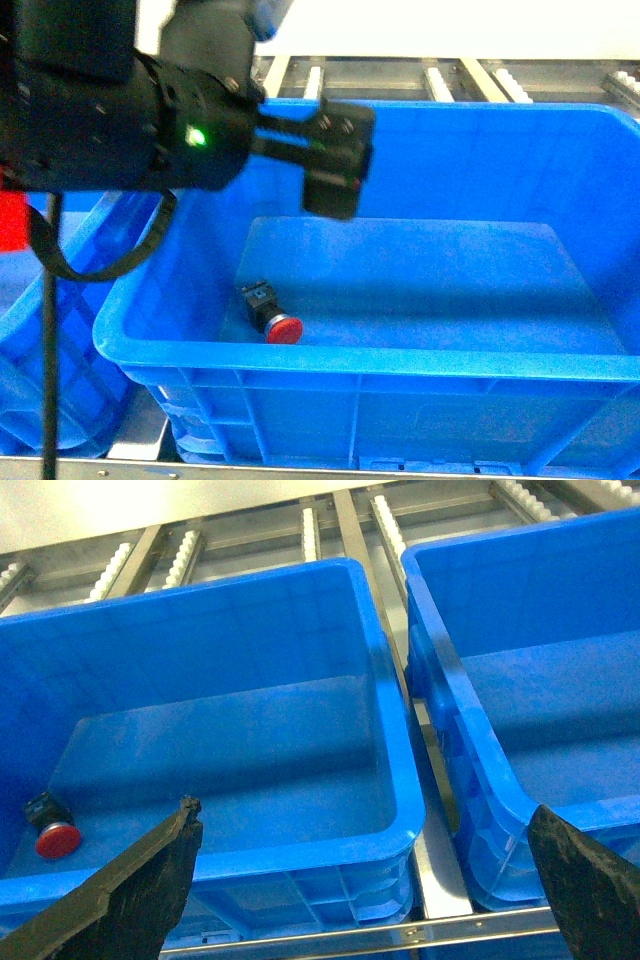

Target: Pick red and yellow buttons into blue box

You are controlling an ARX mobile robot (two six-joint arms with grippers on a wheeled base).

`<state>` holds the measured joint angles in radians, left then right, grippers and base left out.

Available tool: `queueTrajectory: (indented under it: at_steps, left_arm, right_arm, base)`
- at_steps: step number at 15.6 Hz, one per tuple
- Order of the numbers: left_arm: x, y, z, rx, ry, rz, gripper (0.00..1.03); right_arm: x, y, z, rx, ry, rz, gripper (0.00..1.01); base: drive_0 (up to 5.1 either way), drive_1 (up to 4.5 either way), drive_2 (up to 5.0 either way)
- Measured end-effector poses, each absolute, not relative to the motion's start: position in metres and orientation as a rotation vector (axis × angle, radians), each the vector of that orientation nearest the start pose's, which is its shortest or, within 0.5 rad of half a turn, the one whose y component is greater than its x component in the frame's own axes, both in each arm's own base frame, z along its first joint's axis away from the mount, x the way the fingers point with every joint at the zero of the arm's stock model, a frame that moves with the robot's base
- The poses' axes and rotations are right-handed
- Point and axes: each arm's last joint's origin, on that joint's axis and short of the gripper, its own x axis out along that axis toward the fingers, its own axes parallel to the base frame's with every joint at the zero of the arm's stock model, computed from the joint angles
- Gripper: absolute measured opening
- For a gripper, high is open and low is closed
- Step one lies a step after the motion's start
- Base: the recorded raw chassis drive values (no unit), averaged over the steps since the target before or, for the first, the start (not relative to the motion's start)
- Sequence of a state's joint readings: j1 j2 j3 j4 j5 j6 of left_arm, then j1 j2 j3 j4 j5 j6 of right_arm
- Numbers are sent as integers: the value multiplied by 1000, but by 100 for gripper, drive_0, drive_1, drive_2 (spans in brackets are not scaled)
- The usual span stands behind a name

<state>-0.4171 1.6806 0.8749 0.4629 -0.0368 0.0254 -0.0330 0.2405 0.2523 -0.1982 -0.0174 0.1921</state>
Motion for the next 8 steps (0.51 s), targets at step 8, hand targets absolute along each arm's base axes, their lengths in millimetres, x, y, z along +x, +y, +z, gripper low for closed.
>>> queueTrajectory:
  at_steps: [8]
  left_arm:
    - [204,-63,224,-98,-56,4,98]
  right_arm:
    - [103,-3,211,196,185,-34,98]
  base:
    - [0,0,0]
